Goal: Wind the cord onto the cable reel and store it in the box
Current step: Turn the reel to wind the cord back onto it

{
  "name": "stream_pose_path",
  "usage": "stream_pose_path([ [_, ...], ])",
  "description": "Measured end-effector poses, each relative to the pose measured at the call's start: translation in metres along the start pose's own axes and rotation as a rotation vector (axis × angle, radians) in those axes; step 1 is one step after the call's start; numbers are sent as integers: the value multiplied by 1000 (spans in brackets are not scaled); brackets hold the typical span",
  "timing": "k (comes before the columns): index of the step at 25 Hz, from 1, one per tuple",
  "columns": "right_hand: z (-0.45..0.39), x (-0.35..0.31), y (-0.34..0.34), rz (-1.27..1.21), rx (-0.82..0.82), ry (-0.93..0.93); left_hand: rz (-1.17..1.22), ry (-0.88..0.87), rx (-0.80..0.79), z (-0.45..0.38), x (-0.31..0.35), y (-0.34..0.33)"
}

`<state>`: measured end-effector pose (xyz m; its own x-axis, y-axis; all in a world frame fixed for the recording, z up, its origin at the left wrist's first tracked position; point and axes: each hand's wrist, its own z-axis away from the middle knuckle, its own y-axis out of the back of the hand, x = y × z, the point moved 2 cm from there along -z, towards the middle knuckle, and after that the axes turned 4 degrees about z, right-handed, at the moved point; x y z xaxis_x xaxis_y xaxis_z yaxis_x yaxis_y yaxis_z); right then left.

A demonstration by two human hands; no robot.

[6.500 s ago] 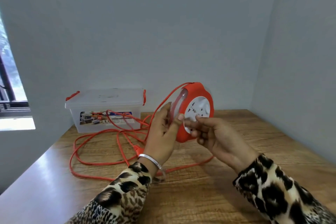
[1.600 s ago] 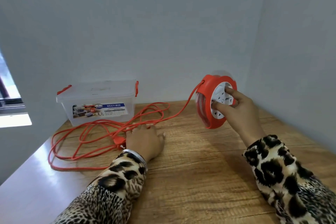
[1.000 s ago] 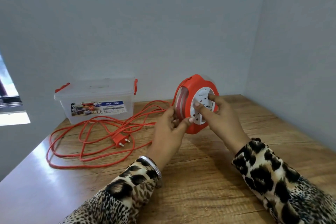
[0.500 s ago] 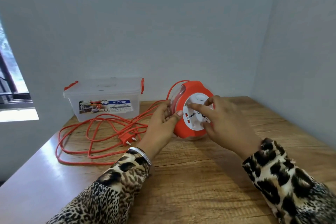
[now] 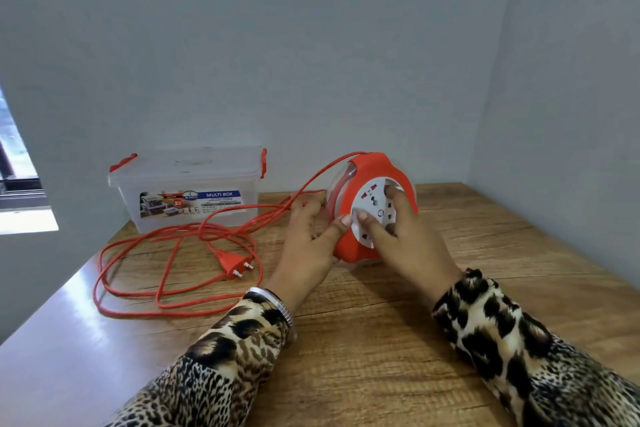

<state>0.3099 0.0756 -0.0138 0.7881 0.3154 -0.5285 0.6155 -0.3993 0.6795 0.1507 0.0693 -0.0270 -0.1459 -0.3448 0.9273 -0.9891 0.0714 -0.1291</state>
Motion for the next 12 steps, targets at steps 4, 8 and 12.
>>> stream_pose_path([
  [4, -4, -2, -6, -853, -337, -472, -26, -39, 46, -1, -5, -4],
  [8, 0, -7, -4, -1385, -478, -584, -47, -83, -7, -1, -5, -9],
  [12, -1, -7, 7, -1052, -454, -521, -61, -99, -4, -2, -2, -3],
])
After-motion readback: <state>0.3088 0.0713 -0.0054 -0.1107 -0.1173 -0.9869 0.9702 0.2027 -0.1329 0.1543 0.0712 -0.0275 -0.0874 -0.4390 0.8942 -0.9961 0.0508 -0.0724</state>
